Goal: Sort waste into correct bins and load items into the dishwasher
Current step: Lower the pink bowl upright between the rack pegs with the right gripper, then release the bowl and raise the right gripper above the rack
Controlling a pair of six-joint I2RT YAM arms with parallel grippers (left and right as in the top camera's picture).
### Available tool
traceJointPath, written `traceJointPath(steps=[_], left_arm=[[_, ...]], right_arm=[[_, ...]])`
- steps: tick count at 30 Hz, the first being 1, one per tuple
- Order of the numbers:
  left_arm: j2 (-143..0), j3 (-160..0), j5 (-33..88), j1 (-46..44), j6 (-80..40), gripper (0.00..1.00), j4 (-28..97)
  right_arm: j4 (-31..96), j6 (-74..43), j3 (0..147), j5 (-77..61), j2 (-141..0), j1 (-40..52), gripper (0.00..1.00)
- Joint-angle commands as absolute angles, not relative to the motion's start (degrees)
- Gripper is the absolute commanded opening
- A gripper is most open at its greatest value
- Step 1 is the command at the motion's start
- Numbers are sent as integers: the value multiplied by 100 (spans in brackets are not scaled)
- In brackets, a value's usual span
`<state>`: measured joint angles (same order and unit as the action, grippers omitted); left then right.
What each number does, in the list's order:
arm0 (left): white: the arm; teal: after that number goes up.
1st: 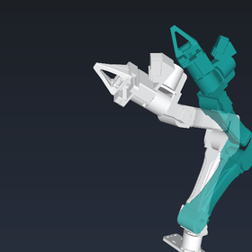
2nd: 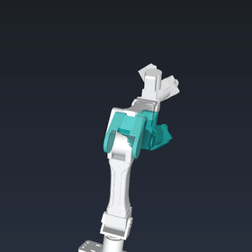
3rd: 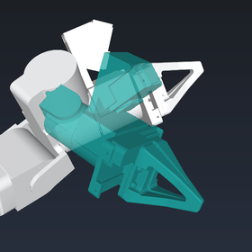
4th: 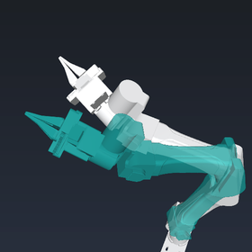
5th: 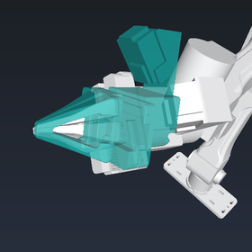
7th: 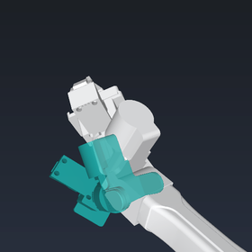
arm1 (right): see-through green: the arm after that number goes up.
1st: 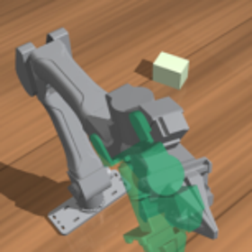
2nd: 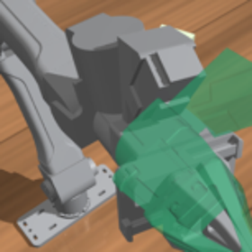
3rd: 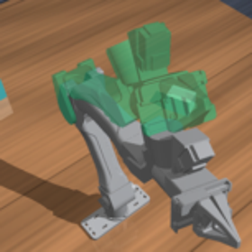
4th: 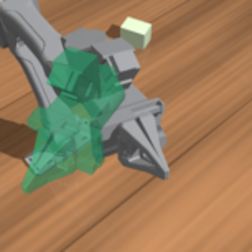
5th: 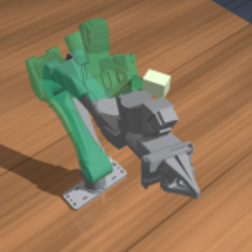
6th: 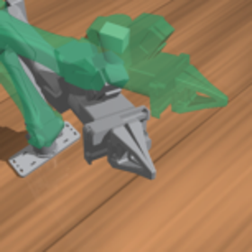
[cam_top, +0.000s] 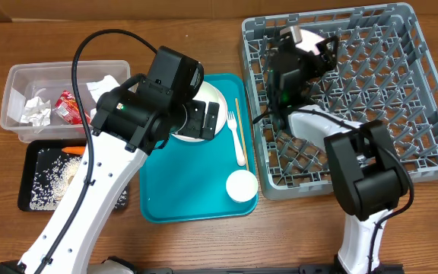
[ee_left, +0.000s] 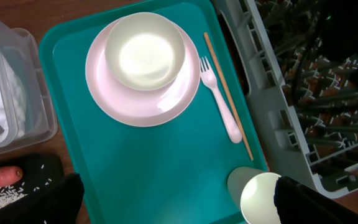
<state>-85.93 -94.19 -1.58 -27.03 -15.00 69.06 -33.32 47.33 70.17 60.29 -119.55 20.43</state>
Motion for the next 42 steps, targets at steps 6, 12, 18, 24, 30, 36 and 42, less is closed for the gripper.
traceJointPath(steps=[6,12,18,24,30,36,42], left_arm=[[-8582,-9542,-207,-2694,-1455,100,6899],[-8582,-9542,-207,-2694,-1455,100,6899],[-8582,-9542,-207,-2694,-1455,100,6899],[-8582,-9542,-207,-2694,-1455,100,6899],[-8582,-9542,-207,-2694,-1457,100,6899],[-8582,-9542,-207,-2694,-1455,100,6899],[-8582,-9542,-207,-2694,-1455,100,6899]], right_arm=[[-2910,4696,7048,6329,-11959,2626,96],[-2445,4574,7048,6394,-11546,2768,97],[-1509,3806,7048,6042,-10696,2694,98],[-440,2711,7054,5234,-9865,2423,94],[705,1328,7098,3931,-9332,2058,46],[2178,58,7660,1131,-9120,1247,27],[2464,-351,8023,-279,-9120,622,4]])
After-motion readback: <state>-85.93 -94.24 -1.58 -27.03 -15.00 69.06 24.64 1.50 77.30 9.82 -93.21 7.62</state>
